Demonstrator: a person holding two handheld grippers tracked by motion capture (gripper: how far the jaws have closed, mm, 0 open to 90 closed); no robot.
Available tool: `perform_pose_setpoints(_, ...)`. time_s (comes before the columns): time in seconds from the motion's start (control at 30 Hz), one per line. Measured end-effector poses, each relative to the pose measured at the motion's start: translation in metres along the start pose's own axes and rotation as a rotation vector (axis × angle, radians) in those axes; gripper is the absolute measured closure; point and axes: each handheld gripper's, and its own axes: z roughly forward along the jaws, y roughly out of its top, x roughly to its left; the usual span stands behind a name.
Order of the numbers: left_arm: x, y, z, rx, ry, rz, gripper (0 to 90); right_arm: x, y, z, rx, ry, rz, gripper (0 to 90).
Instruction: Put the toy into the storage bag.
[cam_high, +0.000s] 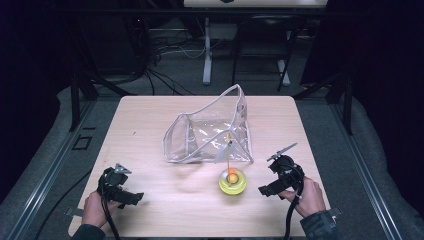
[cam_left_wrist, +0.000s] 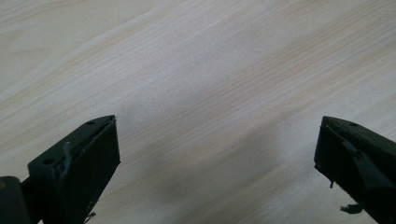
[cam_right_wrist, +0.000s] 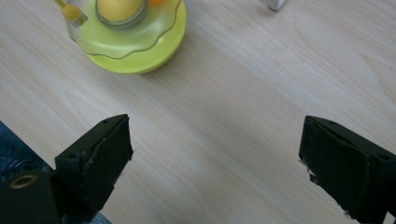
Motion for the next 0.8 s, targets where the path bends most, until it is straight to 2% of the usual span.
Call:
perform_pose_setpoints(0.03, 0.0, 0.0, 0.0, 0.0, 0.0, 0.0, 0.2, 0.0, 0.002, -0.001, 0.014, -0.018, -0.018, 8.6)
perform_pose_setpoints(0.07, 0.0, 0.0, 0.0, 0.0, -0.001, 0.003, 0.2, 0.002, 0.003, 0.0, 0.004, -0.012, -0.014, 8.6)
perform_pose_setpoints(0.23, 0.0, 0.0, 0.0, 0.001, -0.003, 0.005, 0.2, 0.007, 0.011, 0.001, 0.031, 0.001, -0.047, 7.7)
perform_pose_setpoints(0.3, 0.0, 0.0, 0.0, 0.001, -0.004, 0.007, 0.2, 0.01, 0.014, 0.001, 0.027, 0.002, -0.052, 7.1)
perform_pose_setpoints(0.33, 0.0, 0.0, 0.0, 0.001, -0.004, 0.007, 0.2, 0.012, 0.014, 0.003, 0.007, 0.006, -0.041, 6.5)
perform_pose_setpoints(0.4, 0.0, 0.0, 0.0, -0.001, -0.005, 0.004, 0.2, 0.013, 0.018, 0.002, 0.023, 0.011, -0.059, 4.8)
perform_pose_setpoints(0.47, 0.0, 0.0, 0.0, -0.002, -0.009, 0.003, 0.2, 0.015, 0.02, 0.002, 0.016, -0.002, -0.067, 2.8)
perform_pose_setpoints(0.6, 0.0, 0.0, 0.0, -0.003, -0.01, 0.002, 0.2, 0.018, 0.025, 0.001, -0.004, 0.008, -0.069, 0.0)
perform_pose_setpoints(0.7, 0.0, 0.0, 0.0, -0.002, -0.012, 0.002, 0.2, 0.019, 0.029, 0.0, 0.006, 0.015, -0.081, 0.0)
perform_pose_setpoints(0.73, 0.0, 0.001, 0.0, 0.001, -0.016, 0.003, 0.2, 0.021, 0.03, 0.001, -0.008, 0.027, -0.07, 0.0)
perform_pose_setpoints(0.8, 0.0, 0.001, 0.001, 0.001, -0.018, 0.003, 0.2, 0.021, 0.033, -0.001, 0.006, 0.028, -0.088, 0.0)
